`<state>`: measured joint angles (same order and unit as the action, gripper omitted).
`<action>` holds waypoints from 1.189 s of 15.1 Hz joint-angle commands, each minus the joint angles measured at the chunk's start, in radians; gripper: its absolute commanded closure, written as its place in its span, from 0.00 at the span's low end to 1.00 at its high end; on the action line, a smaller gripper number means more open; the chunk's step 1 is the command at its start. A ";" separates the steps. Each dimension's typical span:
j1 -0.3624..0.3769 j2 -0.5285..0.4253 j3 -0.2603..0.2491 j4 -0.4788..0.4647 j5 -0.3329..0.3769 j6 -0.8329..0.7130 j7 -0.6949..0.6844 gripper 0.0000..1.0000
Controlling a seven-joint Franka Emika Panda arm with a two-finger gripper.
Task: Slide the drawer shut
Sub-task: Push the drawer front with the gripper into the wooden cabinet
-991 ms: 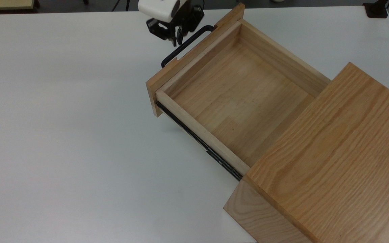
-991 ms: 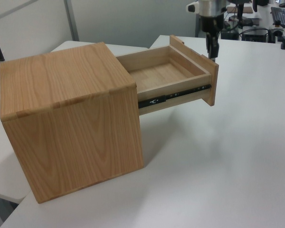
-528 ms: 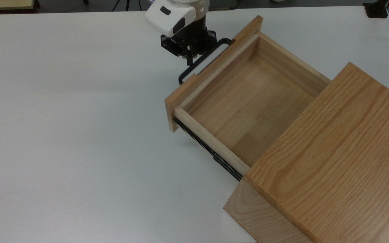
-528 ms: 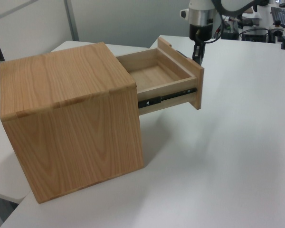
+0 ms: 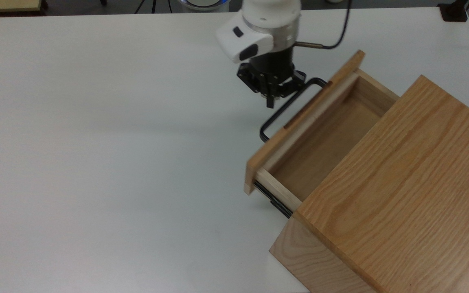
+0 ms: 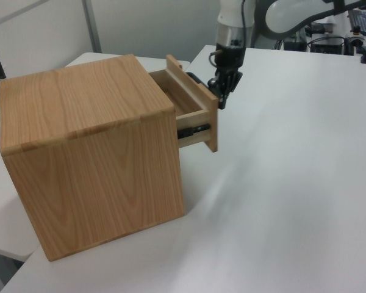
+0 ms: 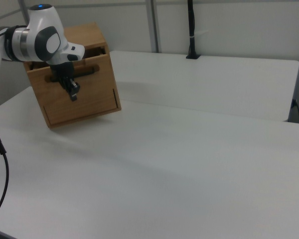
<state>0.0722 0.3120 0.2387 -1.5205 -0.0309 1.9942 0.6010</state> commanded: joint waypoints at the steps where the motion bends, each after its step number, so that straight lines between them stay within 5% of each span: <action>1: 0.060 0.104 -0.005 0.115 -0.075 0.079 0.201 1.00; 8: 0.093 0.159 -0.005 0.141 -0.098 0.311 0.401 1.00; 18: 0.086 0.193 -0.004 0.138 -0.093 0.495 0.408 0.95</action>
<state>0.1522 0.4772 0.2379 -1.4144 -0.1084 2.4338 0.9918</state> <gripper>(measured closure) 0.987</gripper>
